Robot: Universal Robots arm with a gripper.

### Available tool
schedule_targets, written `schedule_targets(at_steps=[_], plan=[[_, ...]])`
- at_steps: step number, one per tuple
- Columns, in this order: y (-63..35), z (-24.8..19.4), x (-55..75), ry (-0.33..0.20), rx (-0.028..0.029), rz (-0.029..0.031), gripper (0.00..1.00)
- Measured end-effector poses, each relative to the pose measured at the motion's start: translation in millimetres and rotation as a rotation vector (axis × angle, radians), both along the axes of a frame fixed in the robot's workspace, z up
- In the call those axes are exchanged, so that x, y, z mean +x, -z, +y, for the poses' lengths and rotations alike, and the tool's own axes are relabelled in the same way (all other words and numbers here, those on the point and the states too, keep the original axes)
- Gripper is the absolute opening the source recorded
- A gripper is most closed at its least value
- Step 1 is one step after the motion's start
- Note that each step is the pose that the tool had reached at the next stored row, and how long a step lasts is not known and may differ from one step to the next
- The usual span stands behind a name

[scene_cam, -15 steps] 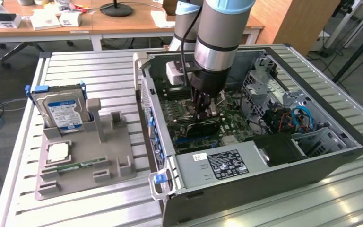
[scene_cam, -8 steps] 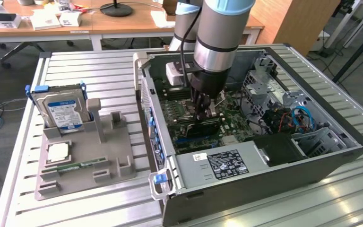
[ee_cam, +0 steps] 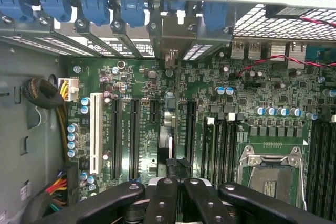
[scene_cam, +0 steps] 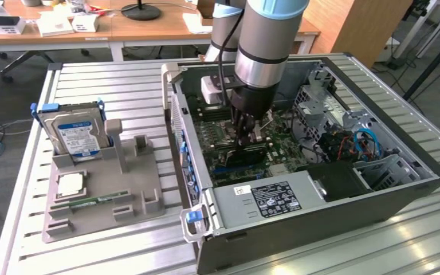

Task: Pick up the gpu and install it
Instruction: 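Press down on the gpu until it lock into place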

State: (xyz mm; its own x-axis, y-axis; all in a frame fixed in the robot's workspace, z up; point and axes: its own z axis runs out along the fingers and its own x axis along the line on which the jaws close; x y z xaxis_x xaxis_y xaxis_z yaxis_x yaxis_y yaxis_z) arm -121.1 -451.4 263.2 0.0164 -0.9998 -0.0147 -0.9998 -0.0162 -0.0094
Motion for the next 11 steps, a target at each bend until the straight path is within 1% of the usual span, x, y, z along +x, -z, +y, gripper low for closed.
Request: schedule_targets(at_steps=[11], plan=[[0.5,0.0,-0.9,0.0,0.0,0.0001,0.1]])
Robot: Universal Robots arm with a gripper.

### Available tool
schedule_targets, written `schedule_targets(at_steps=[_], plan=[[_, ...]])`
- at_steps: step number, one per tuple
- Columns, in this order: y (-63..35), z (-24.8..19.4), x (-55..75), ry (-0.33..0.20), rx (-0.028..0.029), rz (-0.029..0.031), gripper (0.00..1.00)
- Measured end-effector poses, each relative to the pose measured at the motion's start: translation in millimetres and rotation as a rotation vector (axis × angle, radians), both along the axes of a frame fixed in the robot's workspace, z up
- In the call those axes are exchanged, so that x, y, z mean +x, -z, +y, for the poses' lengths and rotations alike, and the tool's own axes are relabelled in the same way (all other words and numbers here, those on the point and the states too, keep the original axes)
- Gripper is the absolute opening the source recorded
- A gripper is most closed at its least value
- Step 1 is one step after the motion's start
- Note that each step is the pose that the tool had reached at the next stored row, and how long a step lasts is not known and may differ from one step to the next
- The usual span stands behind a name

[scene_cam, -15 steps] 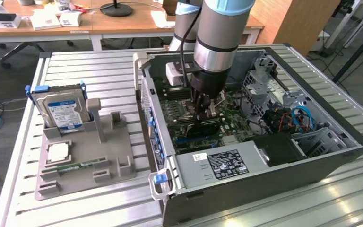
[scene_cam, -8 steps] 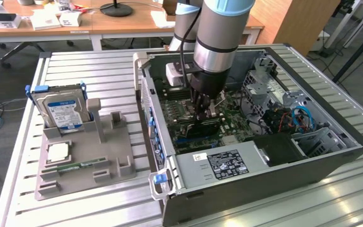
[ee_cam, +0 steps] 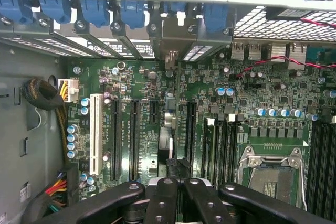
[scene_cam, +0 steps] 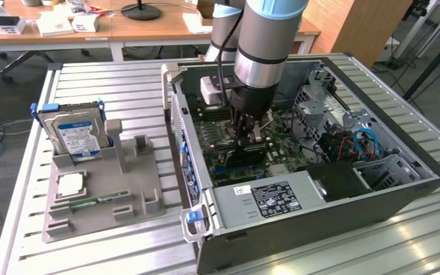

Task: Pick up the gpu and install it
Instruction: 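Press down on the gpu until it lock into place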

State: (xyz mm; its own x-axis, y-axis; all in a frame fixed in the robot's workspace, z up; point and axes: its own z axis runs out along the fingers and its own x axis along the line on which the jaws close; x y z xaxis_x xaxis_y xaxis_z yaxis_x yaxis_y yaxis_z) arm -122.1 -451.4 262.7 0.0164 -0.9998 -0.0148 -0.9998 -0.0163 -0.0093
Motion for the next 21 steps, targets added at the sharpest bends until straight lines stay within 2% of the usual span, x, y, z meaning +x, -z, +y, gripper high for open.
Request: schedule_targets(at_steps=[21], plan=[[1.5,0.0,-1.6,0.0,-0.0003,0.0002,0.1]])
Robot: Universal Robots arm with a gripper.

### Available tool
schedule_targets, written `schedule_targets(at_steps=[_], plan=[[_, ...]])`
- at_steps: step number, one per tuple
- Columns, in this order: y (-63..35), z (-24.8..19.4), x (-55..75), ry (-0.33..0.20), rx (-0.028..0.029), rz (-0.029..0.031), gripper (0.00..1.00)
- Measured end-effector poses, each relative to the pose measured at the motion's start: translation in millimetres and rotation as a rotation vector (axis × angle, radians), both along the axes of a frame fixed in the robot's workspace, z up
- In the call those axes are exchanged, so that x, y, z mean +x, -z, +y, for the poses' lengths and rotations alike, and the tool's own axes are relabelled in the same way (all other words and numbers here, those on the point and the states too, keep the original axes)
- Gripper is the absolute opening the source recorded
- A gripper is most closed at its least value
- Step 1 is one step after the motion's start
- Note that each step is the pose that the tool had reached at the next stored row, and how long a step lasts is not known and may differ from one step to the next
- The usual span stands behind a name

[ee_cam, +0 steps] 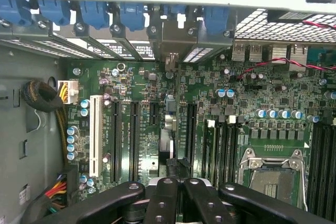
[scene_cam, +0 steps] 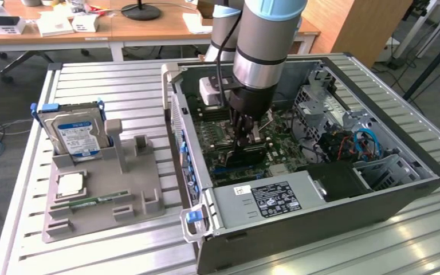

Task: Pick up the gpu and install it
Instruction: 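Press down on the gpu until it lock into place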

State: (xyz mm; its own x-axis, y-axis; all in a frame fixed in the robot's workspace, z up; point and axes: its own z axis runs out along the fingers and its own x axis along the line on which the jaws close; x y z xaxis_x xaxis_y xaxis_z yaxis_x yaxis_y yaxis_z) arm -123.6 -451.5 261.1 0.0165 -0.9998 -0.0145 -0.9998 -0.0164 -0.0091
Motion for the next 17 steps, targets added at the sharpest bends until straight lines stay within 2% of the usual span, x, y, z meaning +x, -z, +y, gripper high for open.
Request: schedule_targets(at_steps=[17], plan=[[0.2,0.0,-0.9,0.0,0.0003,-0.0002,0.1]])
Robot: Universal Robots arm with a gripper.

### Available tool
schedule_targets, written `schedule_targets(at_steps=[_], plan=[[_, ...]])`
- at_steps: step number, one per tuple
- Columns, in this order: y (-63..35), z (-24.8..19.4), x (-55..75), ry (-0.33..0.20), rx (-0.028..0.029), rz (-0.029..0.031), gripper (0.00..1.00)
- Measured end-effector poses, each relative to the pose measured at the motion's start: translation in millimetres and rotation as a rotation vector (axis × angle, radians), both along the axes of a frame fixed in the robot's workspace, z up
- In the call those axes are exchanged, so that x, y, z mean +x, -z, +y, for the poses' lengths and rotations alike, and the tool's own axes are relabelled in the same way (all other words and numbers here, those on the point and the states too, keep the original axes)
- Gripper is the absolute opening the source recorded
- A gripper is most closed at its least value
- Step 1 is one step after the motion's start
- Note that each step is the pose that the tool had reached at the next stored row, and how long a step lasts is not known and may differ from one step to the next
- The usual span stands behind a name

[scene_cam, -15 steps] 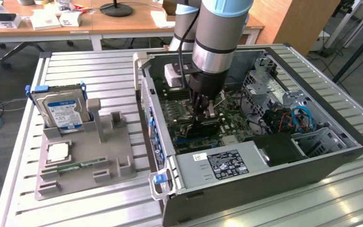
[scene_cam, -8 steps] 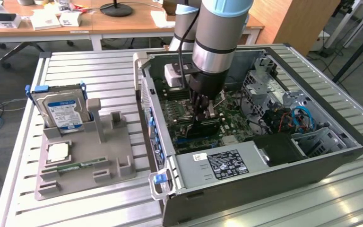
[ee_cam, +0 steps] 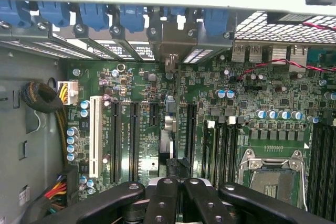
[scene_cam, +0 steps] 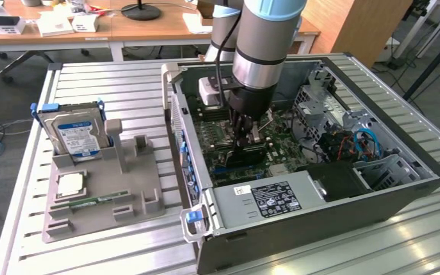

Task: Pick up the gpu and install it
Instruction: 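Press down on the gpu until it lock into place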

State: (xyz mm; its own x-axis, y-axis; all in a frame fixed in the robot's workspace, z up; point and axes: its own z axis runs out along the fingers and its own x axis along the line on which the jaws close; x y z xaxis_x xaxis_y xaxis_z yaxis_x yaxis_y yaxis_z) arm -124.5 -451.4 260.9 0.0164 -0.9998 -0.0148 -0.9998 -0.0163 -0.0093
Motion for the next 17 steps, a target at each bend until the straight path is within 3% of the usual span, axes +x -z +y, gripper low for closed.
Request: schedule_targets(at_steps=[17], plan=[[-8.6,0.0,0.0,0.0,-0.0002,0.0,0.1]])
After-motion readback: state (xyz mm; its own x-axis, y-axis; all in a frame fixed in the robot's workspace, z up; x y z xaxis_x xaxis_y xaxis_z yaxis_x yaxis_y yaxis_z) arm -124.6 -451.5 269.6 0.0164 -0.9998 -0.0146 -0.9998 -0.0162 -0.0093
